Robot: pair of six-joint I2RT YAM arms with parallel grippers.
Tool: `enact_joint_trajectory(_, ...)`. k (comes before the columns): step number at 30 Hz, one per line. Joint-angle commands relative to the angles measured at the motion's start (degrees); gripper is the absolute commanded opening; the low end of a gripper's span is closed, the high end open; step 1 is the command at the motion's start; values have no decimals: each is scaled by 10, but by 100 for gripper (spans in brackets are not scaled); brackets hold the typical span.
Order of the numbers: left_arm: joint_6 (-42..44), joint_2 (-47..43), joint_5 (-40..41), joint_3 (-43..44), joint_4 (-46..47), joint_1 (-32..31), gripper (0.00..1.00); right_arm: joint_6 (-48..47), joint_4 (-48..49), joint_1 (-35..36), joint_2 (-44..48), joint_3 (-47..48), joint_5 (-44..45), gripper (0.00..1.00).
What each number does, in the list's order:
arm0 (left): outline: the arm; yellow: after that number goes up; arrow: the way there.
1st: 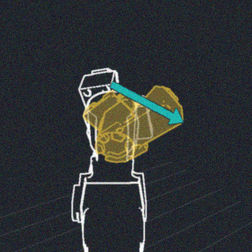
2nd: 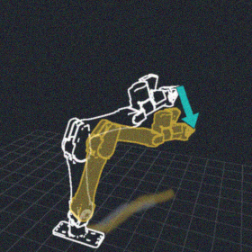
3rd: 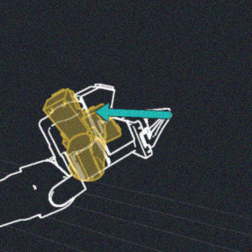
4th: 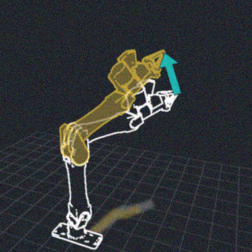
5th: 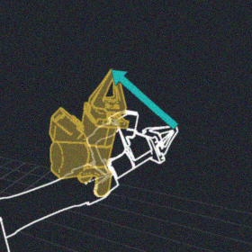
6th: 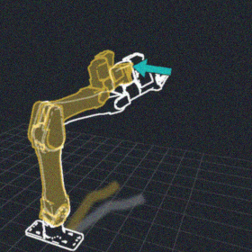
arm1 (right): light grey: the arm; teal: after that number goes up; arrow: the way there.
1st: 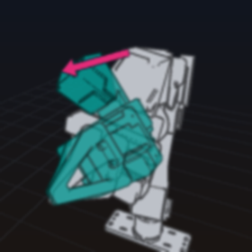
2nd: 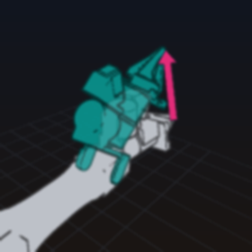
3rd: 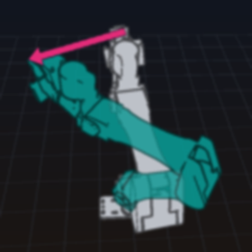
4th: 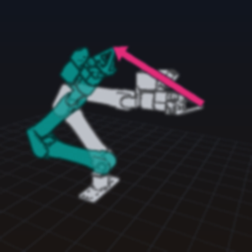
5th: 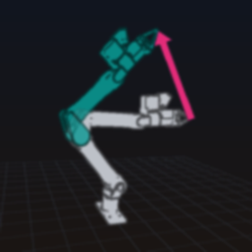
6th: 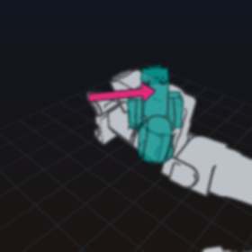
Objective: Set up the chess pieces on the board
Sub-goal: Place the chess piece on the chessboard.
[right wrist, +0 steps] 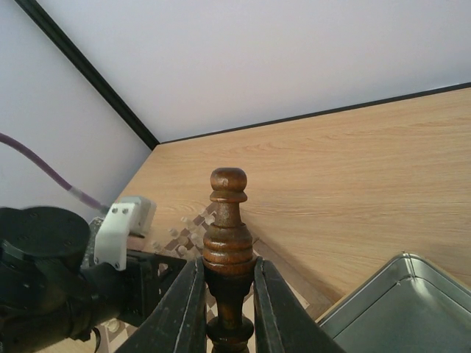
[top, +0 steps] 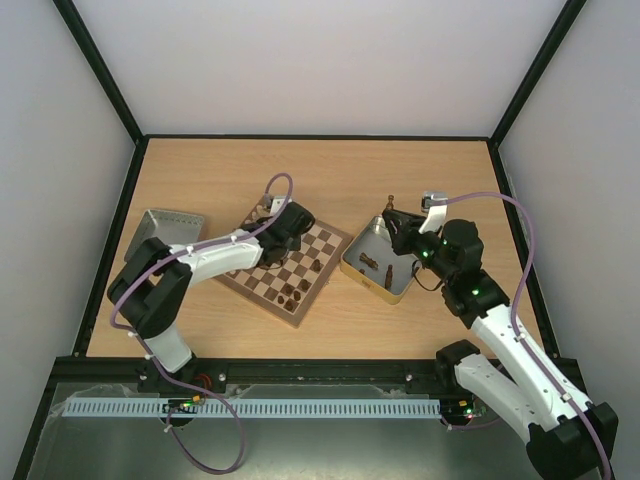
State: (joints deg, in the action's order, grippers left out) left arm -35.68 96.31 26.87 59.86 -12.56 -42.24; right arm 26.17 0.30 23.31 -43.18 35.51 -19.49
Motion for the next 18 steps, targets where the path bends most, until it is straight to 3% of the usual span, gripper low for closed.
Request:
enact_joint_trajectory(1,45,4,77,-28,4,-5,3,-3,6,-1,-1,0,6,14)
enact_joint_trajectory(12,25,-6,2,-92,97,-5,5,-1,6,-1,-4,1,5,14)
enact_joint_trajectory(18,15,-19,-38,-124,127,-5,11,2,8,-1,-4,0,3,14)
